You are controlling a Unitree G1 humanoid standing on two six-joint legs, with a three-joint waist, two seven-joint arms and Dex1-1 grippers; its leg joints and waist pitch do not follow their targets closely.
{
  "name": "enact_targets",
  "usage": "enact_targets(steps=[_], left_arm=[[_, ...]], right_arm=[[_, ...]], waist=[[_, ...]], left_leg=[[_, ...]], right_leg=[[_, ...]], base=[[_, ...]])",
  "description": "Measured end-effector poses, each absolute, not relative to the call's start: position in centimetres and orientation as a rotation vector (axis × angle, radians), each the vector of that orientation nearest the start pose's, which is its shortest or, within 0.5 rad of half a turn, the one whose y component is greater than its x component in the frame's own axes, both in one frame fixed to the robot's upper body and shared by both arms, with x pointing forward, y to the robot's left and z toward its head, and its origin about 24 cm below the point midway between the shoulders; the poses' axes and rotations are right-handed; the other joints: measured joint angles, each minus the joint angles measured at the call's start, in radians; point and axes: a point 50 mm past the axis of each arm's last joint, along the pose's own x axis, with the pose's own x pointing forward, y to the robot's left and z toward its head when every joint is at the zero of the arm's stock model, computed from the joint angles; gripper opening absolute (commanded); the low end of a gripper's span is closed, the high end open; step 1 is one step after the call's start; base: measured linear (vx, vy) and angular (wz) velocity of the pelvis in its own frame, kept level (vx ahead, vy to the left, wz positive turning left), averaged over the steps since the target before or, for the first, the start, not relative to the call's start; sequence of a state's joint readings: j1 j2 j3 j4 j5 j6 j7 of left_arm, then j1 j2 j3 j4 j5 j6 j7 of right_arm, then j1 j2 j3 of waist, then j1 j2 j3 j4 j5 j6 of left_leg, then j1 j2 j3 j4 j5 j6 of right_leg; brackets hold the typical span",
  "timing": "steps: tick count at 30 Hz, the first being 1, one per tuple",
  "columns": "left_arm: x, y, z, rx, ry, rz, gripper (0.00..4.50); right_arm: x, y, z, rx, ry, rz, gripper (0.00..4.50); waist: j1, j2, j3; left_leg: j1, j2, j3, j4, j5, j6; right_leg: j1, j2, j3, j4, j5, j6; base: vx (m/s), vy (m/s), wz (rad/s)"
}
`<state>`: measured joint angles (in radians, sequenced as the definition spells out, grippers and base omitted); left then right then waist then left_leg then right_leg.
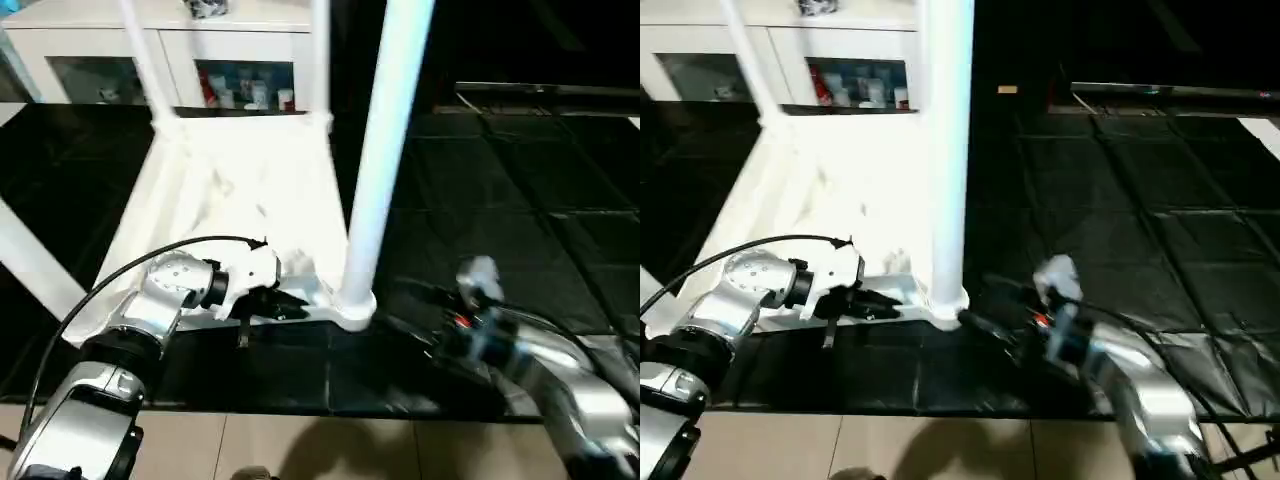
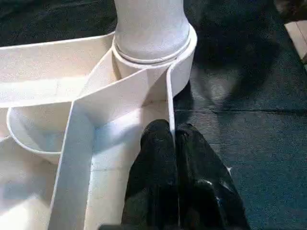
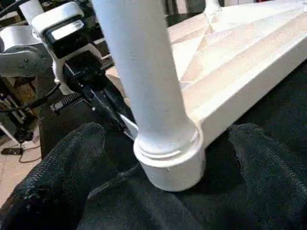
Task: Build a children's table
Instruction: Rotate leg to tighten
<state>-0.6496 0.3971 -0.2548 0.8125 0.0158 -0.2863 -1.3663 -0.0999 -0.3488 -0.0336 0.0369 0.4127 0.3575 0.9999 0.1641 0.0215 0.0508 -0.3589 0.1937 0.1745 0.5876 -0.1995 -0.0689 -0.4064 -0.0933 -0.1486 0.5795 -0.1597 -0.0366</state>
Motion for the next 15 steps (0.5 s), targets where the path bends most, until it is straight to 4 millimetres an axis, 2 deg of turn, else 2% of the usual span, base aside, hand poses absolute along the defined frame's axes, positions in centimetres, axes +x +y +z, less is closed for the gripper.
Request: enact_targets(steps=[7, 11, 12, 14, 15], left_arm=[[31.6, 15.8, 5.4, 0.548, 0.277, -1.495, 0.00], [31.6, 16.3, 5.4, 0.553, 0.259, -1.481, 0.00], [31.6, 16.4, 5.6, 0.545, 0.251, -1.480, 0.43], [31.7, 16.6, 6.3, 0.457, 0.187, -1.449, 0.54], [32.0, 16.5, 7.6, 0.384, 0.089, -1.406, 0.58]], right_arm=[[24.3, -17.4, 5.2, 0.214, 0.223, 0.971, 4.47], [24.6, -16.7, 5.3, 0.229, 0.191, 0.931, 4.47], [24.7, -16.6, 5.3, 0.231, 0.191, 0.915, 4.50], [24.8, -16.4, 5.2, 0.236, 0.187, 0.878, 4.50], [25.0, -16.3, 5.3, 0.240, 0.184, 0.854, 4.50]], waist=[[0.000, 0.001, -0.001], [-0.002, 0.001, -0.001], [-0.003, 0.001, -0.001], [-0.005, 0.001, -0.001], [-0.005, 0.000, 0.000]], left_leg=[[0.002, 0.000, 0.000, 0.000, 0.001, -0.002], [0.002, 0.000, 0.000, 0.000, 0.001, -0.002], [0.002, 0.000, 0.000, 0.000, 0.001, -0.002], [0.002, 0.000, 0.000, 0.000, 0.001, -0.002], [0.002, 0.001, 0.000, 0.000, 0.001, -0.003]], right_leg=[[0.001, 0.000, 0.000, 0.001, -0.002, 0.004], [0.001, 0.000, 0.000, 0.001, -0.002, 0.004], [0.001, 0.000, 0.000, 0.001, -0.002, 0.004], [0.001, 0.000, 0.000, 0.001, -0.002, 0.004], [0.001, 0.000, -0.001, 0.002, -0.001, 0.002]], base=[[0.000, 0.000, 0.00], [0.000, 0.000, 0.00], [0.000, 0.000, 0.00], [0.000, 0.000, 0.00], [0.000, 0.000, 0.00]])
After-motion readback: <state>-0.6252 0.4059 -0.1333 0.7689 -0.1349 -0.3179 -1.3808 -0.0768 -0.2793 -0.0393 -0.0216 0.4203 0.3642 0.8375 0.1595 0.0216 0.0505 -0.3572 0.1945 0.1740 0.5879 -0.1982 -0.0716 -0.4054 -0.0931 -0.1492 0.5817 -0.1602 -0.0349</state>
